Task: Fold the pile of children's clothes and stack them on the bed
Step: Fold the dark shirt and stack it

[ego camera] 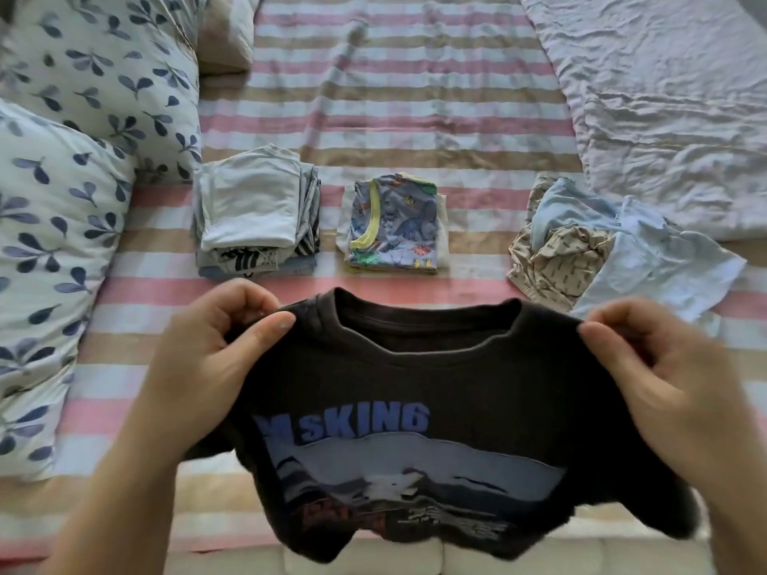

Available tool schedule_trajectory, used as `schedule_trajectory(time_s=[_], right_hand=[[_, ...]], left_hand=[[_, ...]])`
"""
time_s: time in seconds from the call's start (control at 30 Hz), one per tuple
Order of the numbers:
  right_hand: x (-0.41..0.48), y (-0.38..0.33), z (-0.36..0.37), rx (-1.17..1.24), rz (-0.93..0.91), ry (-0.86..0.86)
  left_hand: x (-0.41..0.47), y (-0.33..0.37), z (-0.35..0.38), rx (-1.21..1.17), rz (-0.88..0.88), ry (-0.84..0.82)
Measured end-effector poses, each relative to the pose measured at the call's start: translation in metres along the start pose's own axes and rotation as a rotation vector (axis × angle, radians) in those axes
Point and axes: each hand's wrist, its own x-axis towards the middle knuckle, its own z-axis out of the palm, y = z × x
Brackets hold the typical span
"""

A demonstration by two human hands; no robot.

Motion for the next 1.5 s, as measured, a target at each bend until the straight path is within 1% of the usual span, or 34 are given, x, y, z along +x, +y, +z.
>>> schedule_trajectory(time_s=[0.1,0.23,0.33,0.5,0.63,0.7,0.83,1.0,1.1,1.17,1.2,1.3,1.37,1.43,1.5], right_hand=[[0.017,0.038,0.044,-0.051,0.018,-0.059],[0.033,0.098,0.095,-0.183,0.052,-0.041],[0.057,0.137,0.128,-0.265,0.044,-0.017],[0.111,0.195,0.178,-0.422,0.014,-0.052],[0.148,0.235,0.219,-0.523,0.002,-0.063],[0.16,0.251,0.236,-0.576,0.0,-0.077],[0.172,0.276,0.259,-0.656,0.036,-0.13],[0.181,0.287,0.27,-0.707,0.027,-0.12],[0.185,0.287,0.272,-0.728,0.023,-0.15],[0.184,0.285,0.271,-0.711,0.036,-0.167],[0.183,0.283,0.27,-0.683,0.046,-0.169],[0.176,0.281,0.25,-0.583,0.101,-0.13],[0.166,0.288,0.228,-0.532,0.172,-0.076],[0.151,0.3,0.201,-0.468,0.25,-0.028],[0.136,0.312,0.175,-0.405,0.311,-0.032]], left_hand=[[0.014,-0.048,0.031,0.084,0.002,-0.018],[0.033,-0.113,0.07,0.162,-0.043,-0.018],[0.059,-0.156,0.096,0.242,-0.023,-0.008],[0.114,-0.217,0.133,0.386,0.038,0.032],[0.155,-0.262,0.154,0.522,0.0,0.066],[0.168,-0.282,0.162,0.597,-0.021,0.058],[0.178,-0.312,0.175,0.701,-0.007,0.041],[0.188,-0.324,0.183,0.773,0.007,0.085],[0.191,-0.325,0.186,0.809,-0.03,0.065],[0.189,-0.319,0.186,0.792,-0.057,0.065],[0.186,-0.314,0.185,0.773,-0.046,0.096],[0.169,-0.29,0.191,0.698,0.076,0.212],[0.157,-0.27,0.205,0.596,0.158,0.157],[0.151,-0.248,0.229,0.503,0.223,0.019],[0.151,-0.226,0.258,0.415,0.237,-0.129]])
